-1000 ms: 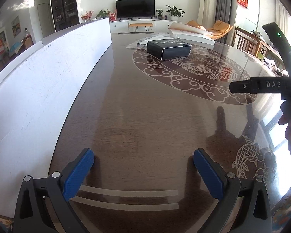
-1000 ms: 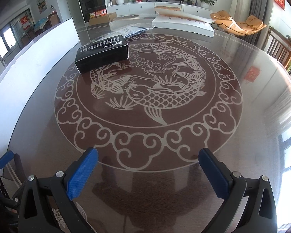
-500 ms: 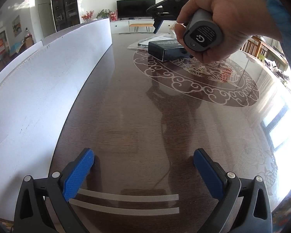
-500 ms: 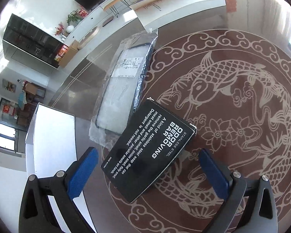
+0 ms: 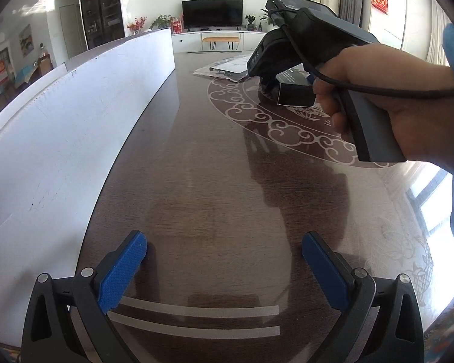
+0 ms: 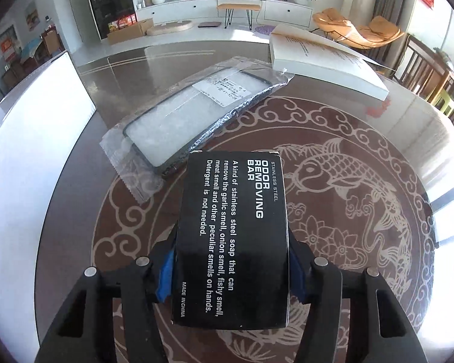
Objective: Organize objects
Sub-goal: 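Lift the black soap-bar box and carry it with the right gripper, then grasp the bagged screen protector with the left gripper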
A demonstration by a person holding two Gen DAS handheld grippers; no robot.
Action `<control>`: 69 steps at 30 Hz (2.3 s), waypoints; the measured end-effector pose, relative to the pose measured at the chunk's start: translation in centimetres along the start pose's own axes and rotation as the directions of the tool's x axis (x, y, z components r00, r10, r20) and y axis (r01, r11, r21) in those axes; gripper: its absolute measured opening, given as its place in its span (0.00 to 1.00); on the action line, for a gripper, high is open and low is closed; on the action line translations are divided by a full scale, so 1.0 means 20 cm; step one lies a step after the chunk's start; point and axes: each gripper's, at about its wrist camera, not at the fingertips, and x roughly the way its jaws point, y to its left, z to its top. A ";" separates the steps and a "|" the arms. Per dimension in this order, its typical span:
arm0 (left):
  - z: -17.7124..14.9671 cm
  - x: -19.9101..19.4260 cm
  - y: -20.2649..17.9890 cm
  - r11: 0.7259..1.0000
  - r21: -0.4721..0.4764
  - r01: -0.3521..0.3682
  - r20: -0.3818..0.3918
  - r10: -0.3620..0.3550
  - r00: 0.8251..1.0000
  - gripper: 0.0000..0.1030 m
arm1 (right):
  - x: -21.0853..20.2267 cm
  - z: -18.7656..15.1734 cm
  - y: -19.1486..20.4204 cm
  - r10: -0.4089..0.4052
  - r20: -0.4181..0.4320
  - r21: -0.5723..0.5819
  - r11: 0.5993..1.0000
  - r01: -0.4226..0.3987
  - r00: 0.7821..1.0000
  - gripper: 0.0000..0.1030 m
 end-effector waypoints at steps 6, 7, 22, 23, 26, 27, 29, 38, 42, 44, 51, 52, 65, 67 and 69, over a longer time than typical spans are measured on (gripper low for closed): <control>0.00 0.00 0.00 1.000 0.000 0.000 0.005 0.000 1.000 1.00 | -0.14 -0.27 -0.28 0.011 0.058 -0.023 1.000 -0.010 0.998 0.57; 0.00 0.00 0.00 1.000 -0.001 0.000 0.006 0.000 1.000 1.00 | -0.16 -0.32 -0.34 0.007 0.066 -0.014 1.000 -0.006 0.998 0.57; -0.01 0.01 0.00 1.000 -0.006 -0.006 0.029 0.006 1.000 1.00 | -0.35 -0.66 -0.98 0.003 0.130 0.033 0.999 -0.008 0.992 0.92; -0.01 0.02 0.01 1.000 -0.006 -0.006 0.029 0.006 1.000 1.00 | -0.35 -0.67 -0.97 0.002 0.124 0.025 1.000 -0.005 0.992 0.94; -0.01 0.02 0.01 1.000 -0.006 -0.006 0.028 0.006 1.000 1.00 | -0.35 -0.68 -0.94 -0.010 0.115 0.001 1.000 0.010 0.993 0.99; -0.01 0.02 0.00 1.000 -0.006 -0.006 0.027 0.006 1.000 1.00 | -0.34 -0.67 -0.94 -0.010 0.114 0.001 1.000 0.010 0.993 1.00; -0.01 0.02 0.00 1.000 -0.006 -0.008 0.026 0.008 1.000 1.00 | -0.34 -0.68 -0.95 0.000 0.110 0.008 1.000 -0.001 0.994 1.00; 0.01 0.02 0.00 0.996 -0.067 -0.055 -0.044 0.052 0.998 1.00 | -0.34 -0.68 -0.96 -0.002 0.111 0.008 1.000 0.001 0.994 1.00; -0.02 0.01 0.01 0.996 -0.064 -0.054 -0.033 0.051 0.998 1.00 | -0.34 -0.68 -0.96 -0.002 0.111 0.008 1.000 0.001 0.994 1.00; -0.02 0.01 0.01 0.998 -0.051 -0.040 -0.032 0.039 0.999 1.00 | -0.34 -0.68 -0.96 -0.002 0.110 0.008 1.000 0.001 0.994 1.00; -0.04 -0.01 0.01 0.998 -0.054 -0.040 -0.015 0.039 0.999 1.00 | -0.34 -0.68 -0.96 -0.002 0.110 0.008 1.000 0.001 0.994 1.00; -0.04 -0.01 0.00 0.998 -0.055 -0.041 -0.017 0.040 0.999 1.00 | -0.34 -0.68 -0.96 -0.002 0.110 0.008 1.000 0.001 0.994 1.00; -0.01 0.00 -0.01 0.996 -0.066 -0.055 -0.075 0.050 0.996 1.00 | -0.34 -0.68 -0.96 -0.002 0.110 0.008 1.000 0.001 0.994 1.00; -0.01 0.00 -0.01 0.996 -0.068 -0.057 -0.085 0.051 0.995 1.00 | -0.34 -0.68 -0.96 -0.002 0.110 0.008 1.000 0.001 0.994 1.00; -0.01 0.00 -0.01 0.996 -0.065 -0.056 -0.090 0.050 0.995 1.00 | -0.34 -0.68 -0.96 -0.002 0.110 0.008 1.000 0.001 0.994 1.00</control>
